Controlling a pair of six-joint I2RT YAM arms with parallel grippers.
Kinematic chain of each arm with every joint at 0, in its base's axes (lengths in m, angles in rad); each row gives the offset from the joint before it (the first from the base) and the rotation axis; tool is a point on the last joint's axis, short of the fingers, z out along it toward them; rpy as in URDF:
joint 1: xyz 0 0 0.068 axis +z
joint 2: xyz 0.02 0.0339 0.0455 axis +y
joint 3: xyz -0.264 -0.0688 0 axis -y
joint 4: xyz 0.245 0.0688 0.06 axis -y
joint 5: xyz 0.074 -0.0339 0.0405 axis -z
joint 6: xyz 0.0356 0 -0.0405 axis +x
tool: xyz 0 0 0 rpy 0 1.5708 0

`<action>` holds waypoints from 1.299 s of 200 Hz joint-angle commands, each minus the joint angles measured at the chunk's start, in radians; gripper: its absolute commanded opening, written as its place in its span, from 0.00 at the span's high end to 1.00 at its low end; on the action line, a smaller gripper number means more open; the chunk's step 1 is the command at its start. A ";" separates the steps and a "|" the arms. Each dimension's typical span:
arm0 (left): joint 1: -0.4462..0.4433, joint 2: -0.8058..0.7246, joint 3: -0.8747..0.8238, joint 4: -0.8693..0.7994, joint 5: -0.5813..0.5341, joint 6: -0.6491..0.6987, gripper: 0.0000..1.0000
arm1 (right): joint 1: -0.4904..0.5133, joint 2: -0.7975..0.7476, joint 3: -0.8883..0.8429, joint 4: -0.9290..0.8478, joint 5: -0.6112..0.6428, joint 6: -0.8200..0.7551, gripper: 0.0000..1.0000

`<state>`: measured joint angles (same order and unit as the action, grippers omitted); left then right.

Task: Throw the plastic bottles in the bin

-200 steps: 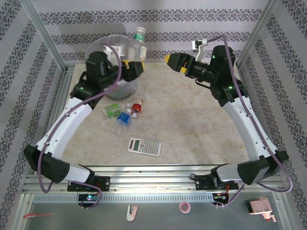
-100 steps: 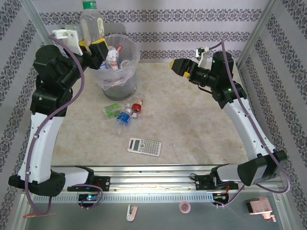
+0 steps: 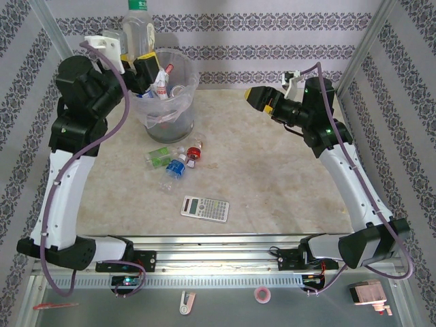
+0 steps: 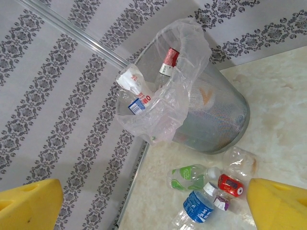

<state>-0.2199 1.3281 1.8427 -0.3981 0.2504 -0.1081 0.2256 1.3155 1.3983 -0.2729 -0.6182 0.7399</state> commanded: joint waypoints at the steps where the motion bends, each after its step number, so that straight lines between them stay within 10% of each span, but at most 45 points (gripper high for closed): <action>1: 0.017 0.040 0.031 -0.010 0.049 0.004 0.66 | -0.012 -0.024 -0.006 -0.001 -0.003 -0.014 0.02; 51: 0.017 0.247 0.115 -0.136 0.055 0.001 0.56 | -0.031 -0.031 -0.019 -0.010 -0.021 -0.015 0.02; 69: 0.018 0.339 0.152 -0.214 -0.014 -0.018 0.20 | -0.037 -0.028 -0.024 -0.017 -0.036 -0.013 0.02; 92: 0.021 0.344 0.161 -0.190 -0.135 -0.083 0.00 | -0.040 -0.039 -0.036 -0.032 -0.051 -0.020 0.02; 176: 0.014 0.127 0.262 -0.153 -0.196 -0.173 0.00 | -0.042 -0.044 -0.171 -0.066 -0.032 -0.042 0.02; 260: 0.006 -0.056 -0.009 -0.206 0.102 -0.090 0.00 | -0.011 0.041 -0.168 -0.144 0.013 -0.050 0.02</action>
<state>-0.2028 1.2655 1.9102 -0.5179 0.2096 -0.2367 0.1989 1.3579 1.2339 -0.3927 -0.6243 0.7063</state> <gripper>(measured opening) 0.998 0.977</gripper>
